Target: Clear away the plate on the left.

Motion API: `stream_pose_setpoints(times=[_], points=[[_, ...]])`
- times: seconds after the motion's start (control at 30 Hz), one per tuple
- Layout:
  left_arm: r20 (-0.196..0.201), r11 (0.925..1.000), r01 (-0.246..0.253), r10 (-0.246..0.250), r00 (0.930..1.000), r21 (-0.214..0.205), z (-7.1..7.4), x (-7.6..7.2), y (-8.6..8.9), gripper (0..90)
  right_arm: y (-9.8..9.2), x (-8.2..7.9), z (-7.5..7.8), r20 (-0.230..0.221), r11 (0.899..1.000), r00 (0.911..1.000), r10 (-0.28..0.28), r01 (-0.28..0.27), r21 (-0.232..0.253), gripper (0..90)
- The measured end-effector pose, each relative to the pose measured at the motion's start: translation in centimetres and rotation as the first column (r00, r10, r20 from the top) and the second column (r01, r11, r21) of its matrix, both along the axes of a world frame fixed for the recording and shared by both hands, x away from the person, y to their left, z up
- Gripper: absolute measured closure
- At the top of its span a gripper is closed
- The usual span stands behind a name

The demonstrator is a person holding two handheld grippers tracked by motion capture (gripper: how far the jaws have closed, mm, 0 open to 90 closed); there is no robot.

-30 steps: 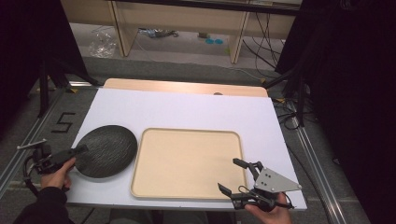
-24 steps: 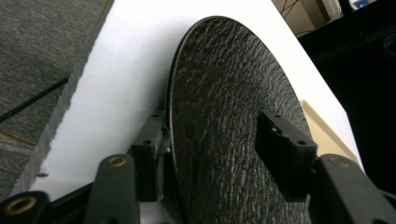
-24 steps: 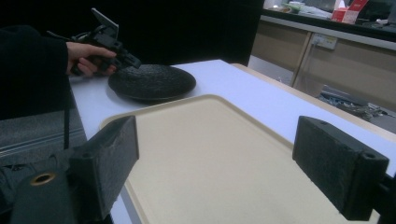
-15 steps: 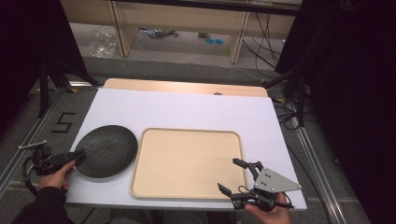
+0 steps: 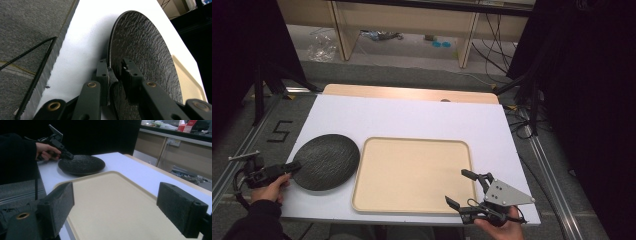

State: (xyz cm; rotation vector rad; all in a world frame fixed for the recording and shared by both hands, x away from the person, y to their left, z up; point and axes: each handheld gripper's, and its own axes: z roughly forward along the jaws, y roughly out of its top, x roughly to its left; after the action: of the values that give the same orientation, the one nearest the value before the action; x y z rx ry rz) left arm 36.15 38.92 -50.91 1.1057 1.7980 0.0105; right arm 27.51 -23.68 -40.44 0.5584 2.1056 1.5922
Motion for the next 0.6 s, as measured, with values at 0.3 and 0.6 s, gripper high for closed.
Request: stream_pose_setpoints(times=[0.3,0.6], points=[[0.079,0.9827,-0.033,0.048,0.9957,-0.182,0.2,-0.6,0.5,86.2,0.0,0.0,0.0,0.000,1.000,1.0000,0.007,-0.007,0.007,15.7],[0.123,0.9844,-0.055,0.076,0.9895,-0.167,1.0,-0.7,0.0,87.3,0.0,0.0,0.0,-0.003,1.000,1.0000,0.006,-0.006,0.006,15.7]])
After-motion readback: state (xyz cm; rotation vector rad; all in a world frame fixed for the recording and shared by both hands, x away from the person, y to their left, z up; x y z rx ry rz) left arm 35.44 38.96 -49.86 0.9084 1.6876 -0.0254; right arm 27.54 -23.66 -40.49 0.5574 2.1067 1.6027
